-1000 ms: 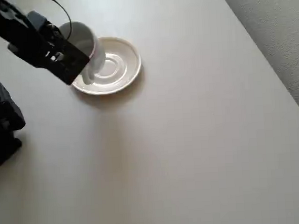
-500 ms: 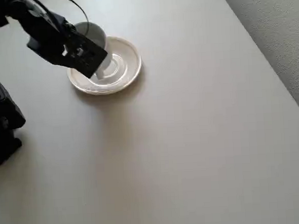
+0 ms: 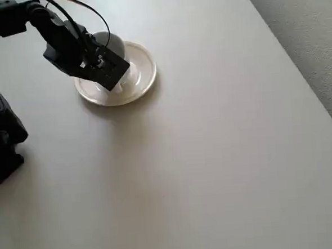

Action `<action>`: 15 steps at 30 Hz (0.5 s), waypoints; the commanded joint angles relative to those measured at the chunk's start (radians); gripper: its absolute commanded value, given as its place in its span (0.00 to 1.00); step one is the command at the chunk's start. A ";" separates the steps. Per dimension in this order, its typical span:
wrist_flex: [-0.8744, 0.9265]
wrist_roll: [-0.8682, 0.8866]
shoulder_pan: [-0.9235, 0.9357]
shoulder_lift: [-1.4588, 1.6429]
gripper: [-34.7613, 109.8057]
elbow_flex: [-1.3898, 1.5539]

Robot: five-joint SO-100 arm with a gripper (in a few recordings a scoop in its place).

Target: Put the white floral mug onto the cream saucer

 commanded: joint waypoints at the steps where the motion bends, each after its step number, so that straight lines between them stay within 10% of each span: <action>1: -0.034 0.002 -0.014 -0.006 0.23 -0.094; 15: -0.038 -0.017 -0.031 -0.066 0.35 -0.094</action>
